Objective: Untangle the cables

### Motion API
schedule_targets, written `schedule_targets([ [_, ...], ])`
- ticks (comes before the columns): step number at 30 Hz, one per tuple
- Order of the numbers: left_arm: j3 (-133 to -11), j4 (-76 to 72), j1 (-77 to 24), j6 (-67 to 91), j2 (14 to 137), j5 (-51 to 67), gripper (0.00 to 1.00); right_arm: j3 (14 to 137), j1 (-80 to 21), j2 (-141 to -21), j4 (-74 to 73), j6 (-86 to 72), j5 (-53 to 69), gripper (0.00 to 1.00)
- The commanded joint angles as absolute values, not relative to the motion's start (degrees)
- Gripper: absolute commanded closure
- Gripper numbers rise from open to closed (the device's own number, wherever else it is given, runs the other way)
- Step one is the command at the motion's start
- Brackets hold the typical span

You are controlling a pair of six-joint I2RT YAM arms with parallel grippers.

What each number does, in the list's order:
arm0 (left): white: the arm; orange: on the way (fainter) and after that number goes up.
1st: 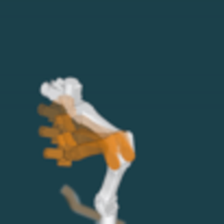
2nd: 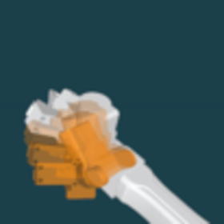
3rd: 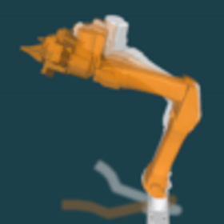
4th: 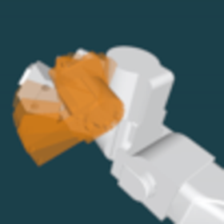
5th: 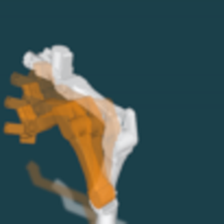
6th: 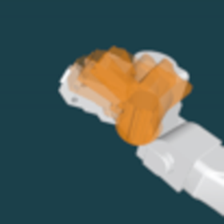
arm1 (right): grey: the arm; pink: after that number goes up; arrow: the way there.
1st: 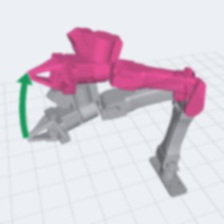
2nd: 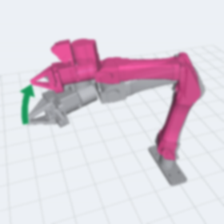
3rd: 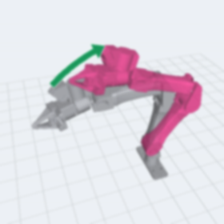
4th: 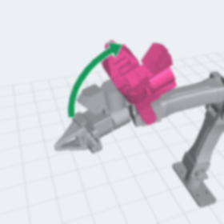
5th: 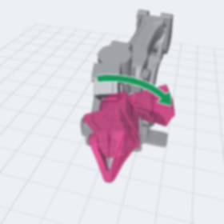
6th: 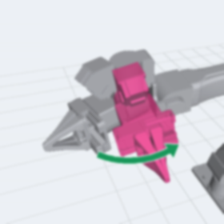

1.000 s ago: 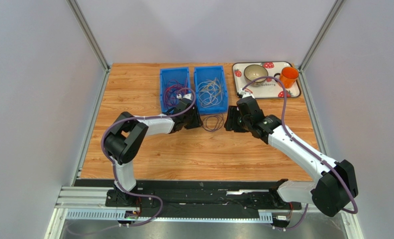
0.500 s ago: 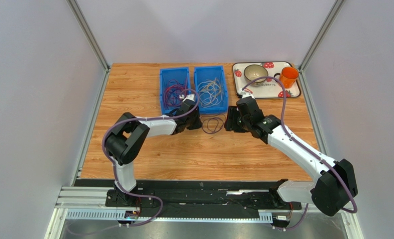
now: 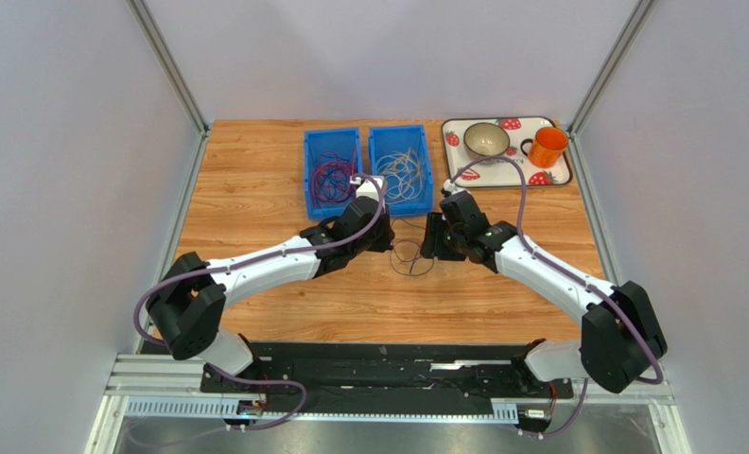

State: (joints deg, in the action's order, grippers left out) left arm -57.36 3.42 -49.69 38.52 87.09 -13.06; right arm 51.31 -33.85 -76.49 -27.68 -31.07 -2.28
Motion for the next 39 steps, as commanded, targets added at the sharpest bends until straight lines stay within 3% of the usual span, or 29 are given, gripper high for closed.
schedule_targets([
  [1, -57.57, 6.24, -50.88, 36.04, 84.55, -15.82, 1.0, 51.42, -34.19, -78.22, -23.38, -32.52, -0.88, 0.5],
  [21, -57.13, 6.07, -52.64, 35.16, 83.5, -16.08, 1.0, 54.93, -36.04, -86.39, -20.48, -34.54, -0.88, 0.52],
  [30, -57.57, 6.68, -53.0, 35.07, 83.23, -16.26, 1.0, 56.16, -36.21, -87.98, -21.36, -34.02, -3.25, 1.0],
  [39, -59.06, 14.49, -53.0, 33.75, 77.18, -21.78, 1.0, 59.5, -34.46, -81.31, -30.84, -30.5, -15.9, 1.0],
])
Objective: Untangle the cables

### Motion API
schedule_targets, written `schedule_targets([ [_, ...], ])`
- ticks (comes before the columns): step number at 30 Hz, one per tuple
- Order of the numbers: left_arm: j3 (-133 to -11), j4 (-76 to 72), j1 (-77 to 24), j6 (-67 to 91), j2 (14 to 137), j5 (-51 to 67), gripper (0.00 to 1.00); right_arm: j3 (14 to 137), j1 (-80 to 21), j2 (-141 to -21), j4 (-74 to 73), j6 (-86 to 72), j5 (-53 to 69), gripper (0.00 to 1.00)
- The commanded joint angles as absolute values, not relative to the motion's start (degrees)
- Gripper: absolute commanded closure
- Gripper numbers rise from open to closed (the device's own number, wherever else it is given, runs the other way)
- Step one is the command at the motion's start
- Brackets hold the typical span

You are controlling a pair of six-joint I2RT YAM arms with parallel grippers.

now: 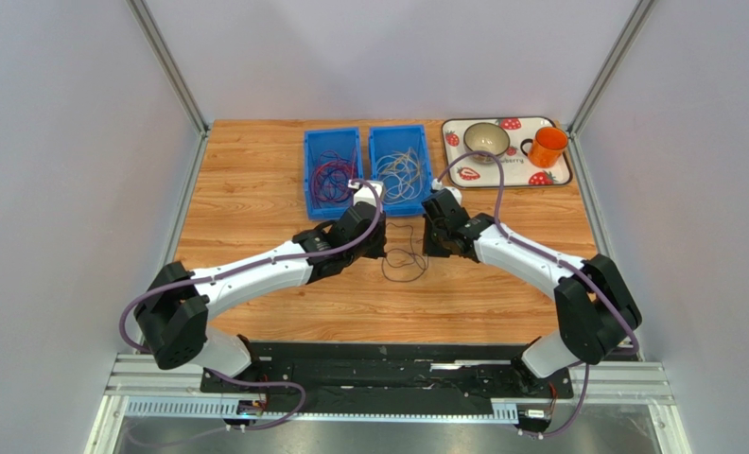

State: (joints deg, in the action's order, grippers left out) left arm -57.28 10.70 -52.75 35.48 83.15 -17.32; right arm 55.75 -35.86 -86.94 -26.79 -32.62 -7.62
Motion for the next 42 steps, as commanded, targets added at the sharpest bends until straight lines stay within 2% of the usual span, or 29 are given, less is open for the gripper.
schedule_targets([
  [1, -59.32, 15.46, -53.0, 33.49, 76.3, -22.58, 1.0, 59.94, -33.15, -79.56, -32.24, -30.24, -15.91, 1.0],
  [14, -58.62, 29.43, -46.77, 29.18, 55.29, -30.06, 1.0, 62.67, -18.55, -66.19, -38.23, -28.04, -15.03, 1.0],
  [21, -62.65, 31.46, -45.53, 26.19, 51.24, -30.41, 1.0, 59.77, -18.02, -62.5, -33.68, -29.88, -1.77, 1.0],
  [22, -63.27, 31.64, -45.27, 25.32, 51.33, -30.58, 1.0, 59.24, -17.93, -62.14, -32.97, -29.8, -0.97, 0.94],
  [23, -63.98, 31.73, -45.26, 24.7, 51.42, -30.67, 1.0, 58.98, -18.02, -61.96, -32.79, -29.71, 1.99, 0.63],
  [24, -65.64, 31.82, -45.09, 24.26, 51.59, -30.59, 1.0, 58.71, -18.02, -61.79, -32.96, -29.62, 2.37, 0.51],
  [26, -67.4, 31.9, -44.56, 23.03, 52.47, -30.32, 1.0, 58.54, -18.02, -61.44, -33.75, -29.62, 2.55, 0.35],
  [29, -71.36, 31.91, -44.3, 21.1, 53.96, -30.41, 1.0, 57.31, -18.02, -60.47, -34.01, -29.71, 2.81, 0.32],
  [37, -81.99, 31.38, -42.19, 16.26, 59.32, -29.71, 1.0, 51.43, -18.02, -58.36, -32.08, -31.11, 4.83, 0.33],
  [42, -87.62, 32.25, -39.56, 12.58, 63.18, -31.02, 1.0, 46.85, -18.02, -56.08, -27.69, -31.99, 11.07, 0.32],
])
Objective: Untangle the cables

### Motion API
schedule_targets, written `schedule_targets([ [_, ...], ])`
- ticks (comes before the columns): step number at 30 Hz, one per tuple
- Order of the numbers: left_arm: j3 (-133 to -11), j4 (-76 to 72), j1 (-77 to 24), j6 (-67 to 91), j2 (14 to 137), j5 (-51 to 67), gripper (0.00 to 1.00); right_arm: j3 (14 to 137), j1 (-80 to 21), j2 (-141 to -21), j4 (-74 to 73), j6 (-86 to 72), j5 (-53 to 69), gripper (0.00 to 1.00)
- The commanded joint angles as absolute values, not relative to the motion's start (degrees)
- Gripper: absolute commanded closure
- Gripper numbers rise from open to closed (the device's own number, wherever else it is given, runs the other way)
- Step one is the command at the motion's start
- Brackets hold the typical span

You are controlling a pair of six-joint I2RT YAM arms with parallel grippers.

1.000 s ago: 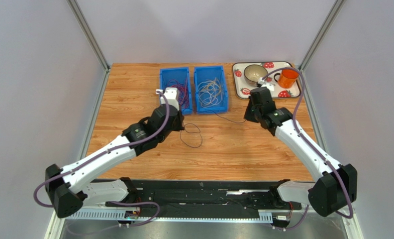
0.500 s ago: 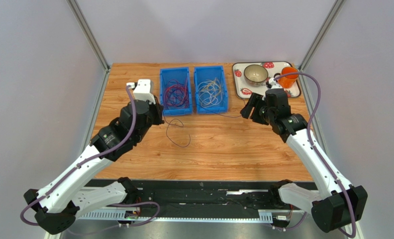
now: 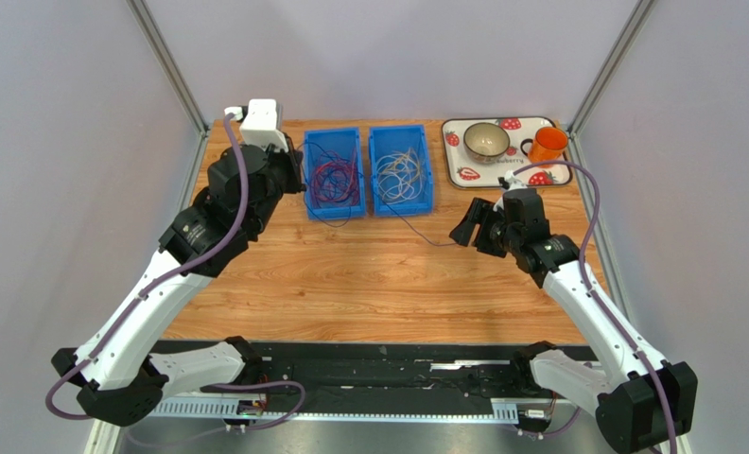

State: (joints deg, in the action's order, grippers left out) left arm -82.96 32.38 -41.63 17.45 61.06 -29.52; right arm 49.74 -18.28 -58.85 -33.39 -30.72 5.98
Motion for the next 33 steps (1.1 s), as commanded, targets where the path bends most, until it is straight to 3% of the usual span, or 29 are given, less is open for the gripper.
schedule_targets([
  [1, -88.41, 33.13, -38.77, 12.05, 63.54, -31.63, 1.0, 46.15, -17.93, -55.73, -27.6, -32.34, 10.81, 0.28],
  [7, -91.66, 34.54, -29.1, 10.99, 60.56, -30.94, 1.0, 42.89, -15.75, -55.72, -29.7, -34.63, 2.91, 0.16],
  [10, -93.51, 37.78, -26.2, 10.37, 60.29, -32.86, 1.0, 41.93, -11.45, -56.77, -29.71, -35.51, 4.47, 0.13],
  [22, -91.67, 36.21, -24.17, 9.4, 58.8, -30.41, 1.0, 39.82, -9.84, -57.75, -25.94, -36.39, 13.44, 0.18],
  [33, -96.15, 33.05, -23.82, 10.9, 66.44, -22.69, 1.0, 36.91, -10.37, -57.66, -24.61, -35.86, 14.5, 0.19],
])
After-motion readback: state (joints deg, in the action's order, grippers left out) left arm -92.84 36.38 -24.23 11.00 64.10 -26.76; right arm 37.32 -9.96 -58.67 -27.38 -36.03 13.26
